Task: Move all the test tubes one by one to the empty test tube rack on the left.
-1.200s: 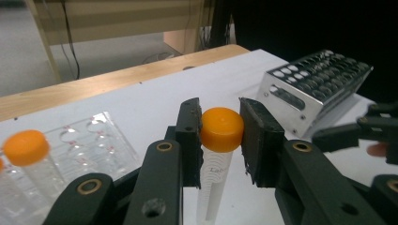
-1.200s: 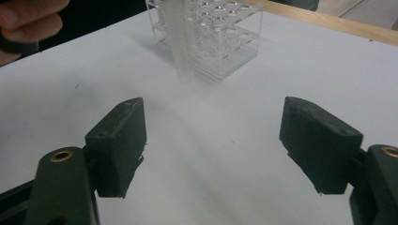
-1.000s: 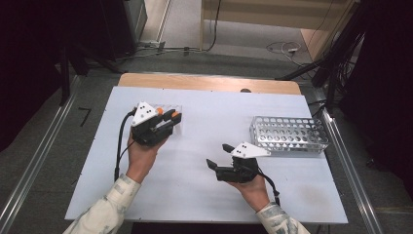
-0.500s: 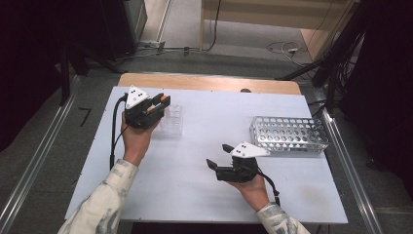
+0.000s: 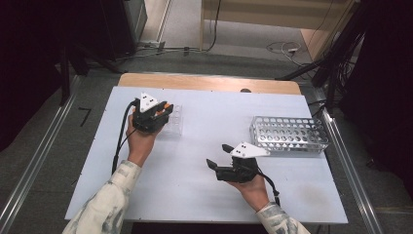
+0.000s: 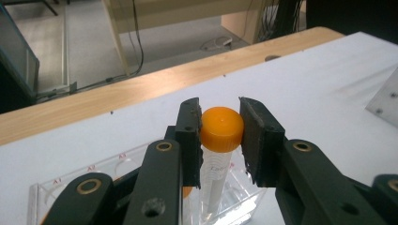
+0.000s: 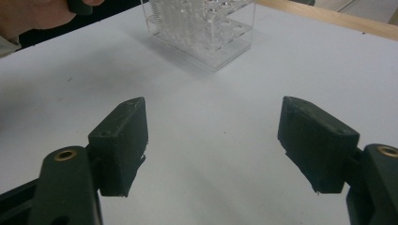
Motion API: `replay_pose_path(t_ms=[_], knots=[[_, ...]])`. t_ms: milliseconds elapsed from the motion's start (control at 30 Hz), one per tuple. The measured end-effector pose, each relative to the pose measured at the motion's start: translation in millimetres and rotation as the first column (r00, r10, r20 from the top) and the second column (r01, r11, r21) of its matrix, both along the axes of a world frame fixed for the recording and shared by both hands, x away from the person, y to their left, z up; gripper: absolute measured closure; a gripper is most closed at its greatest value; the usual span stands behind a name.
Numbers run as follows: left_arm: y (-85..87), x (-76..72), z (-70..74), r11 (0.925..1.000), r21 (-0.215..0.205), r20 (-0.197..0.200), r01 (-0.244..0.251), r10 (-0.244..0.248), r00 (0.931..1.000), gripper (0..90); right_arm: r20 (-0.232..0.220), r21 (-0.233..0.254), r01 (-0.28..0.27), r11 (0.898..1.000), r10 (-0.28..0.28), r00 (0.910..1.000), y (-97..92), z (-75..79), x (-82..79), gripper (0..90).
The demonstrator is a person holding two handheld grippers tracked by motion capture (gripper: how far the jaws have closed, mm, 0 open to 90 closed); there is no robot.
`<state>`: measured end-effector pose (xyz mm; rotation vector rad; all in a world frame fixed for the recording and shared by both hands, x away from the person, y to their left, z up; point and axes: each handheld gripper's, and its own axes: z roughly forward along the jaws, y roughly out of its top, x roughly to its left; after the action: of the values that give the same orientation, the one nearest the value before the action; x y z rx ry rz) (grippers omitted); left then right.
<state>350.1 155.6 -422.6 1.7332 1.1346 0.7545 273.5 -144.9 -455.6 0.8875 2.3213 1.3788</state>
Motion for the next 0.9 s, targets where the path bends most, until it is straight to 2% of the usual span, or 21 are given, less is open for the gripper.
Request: replay_pose_path(t_ms=[200, 267, 400, 500, 600, 667, 733, 767, 900], knots=[[-0.1, -1.1, -1.6, 1.0000, 0.010, 0.010, 0.001, -0.001, 0.9999, 67.9, -0.002, -0.002, 0.000, 1.000, 0.000, 1.0000, 0.5, -0.5, 0.0, 23.1], [-0.3, -1.1, -1.5, 0.9999, 0.013, 0.014, -0.002, 0.002, 0.9999, 60.1, -0.004, -0.004, 0.002, 1.000, -0.002, 1.0000, 0.7, -0.9, 0.4, 23.1], [-0.2, -1.6, -1.1, 0.9999, 0.013, 0.011, -0.003, 0.003, 0.9999, 52.3, 0.000, -0.001, 0.007, 1.000, -0.007, 1.0000, -0.3, -0.3, 0.9, 23.1], [-2.8, -4.9, 0.8, 0.9999, 0.011, 0.014, -0.006, 0.006, 0.9999, 42.7, 0.001, 0.000, 0.016, 1.000, -0.016, 0.9999, -2.1, 0.1, 2.6, 23.1], [-3.8, -10.5, 2.9, 1.0000, -0.006, 0.018, 0.000, 0.000, 0.9998, 36.9, 0.001, -0.001, 0.034, 0.999, -0.034, 0.9994, -5.4, -0.2, 6.0, 22.9], [-3.9, -15.0, 3.6, 0.9997, -0.025, -0.002, 0.003, -0.003, 1.0000, 31.8, -0.002, 0.000, 0.049, 0.999, -0.049, 0.9988, -7.8, -0.5, 8.1, 22.8], [-4.0, -22.5, 2.4, 0.9988, -0.049, 0.010, 0.007, -0.006, 0.9999, 30.5, 0.000, 0.002, 0.056, 0.998, -0.056, 0.9984, -10.4, -0.2, 10.1, 22.8], [-4.4, -25.8, 1.6, 0.9989, -0.046, 0.011, 0.006, -0.006, 0.9999, 29.9, 0.002, 0.006, 0.060, 0.998, -0.060, 0.9982, -11.4, 0.0, 10.9, 22.8], [-4.1, -37.6, -3.9, 0.9968, -0.074, -0.021, 0.029, -0.030, 0.9993, 27.1, -0.001, 0.011, 0.081, 0.997, -0.081, 0.9967, -14.7, 0.9, 13.0, 22.8]])
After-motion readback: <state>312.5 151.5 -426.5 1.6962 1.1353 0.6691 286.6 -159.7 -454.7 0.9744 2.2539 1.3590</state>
